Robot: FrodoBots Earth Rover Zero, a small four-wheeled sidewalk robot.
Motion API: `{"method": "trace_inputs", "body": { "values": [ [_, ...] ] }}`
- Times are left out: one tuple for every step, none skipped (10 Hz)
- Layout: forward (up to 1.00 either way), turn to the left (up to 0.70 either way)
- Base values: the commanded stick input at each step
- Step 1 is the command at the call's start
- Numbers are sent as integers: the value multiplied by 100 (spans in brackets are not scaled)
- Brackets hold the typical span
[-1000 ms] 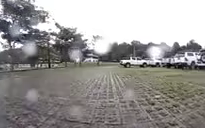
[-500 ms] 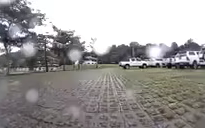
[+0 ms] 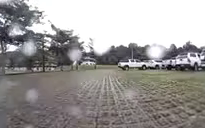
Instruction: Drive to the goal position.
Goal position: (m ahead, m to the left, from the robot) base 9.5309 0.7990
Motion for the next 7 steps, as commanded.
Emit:
{"method": "trace_inputs", "body": {
  "values": [
    [85, 0],
    [85, 0],
    [85, 0],
    [85, 0],
    [85, 0],
    [85, 0],
    [85, 0]
  ]
}}
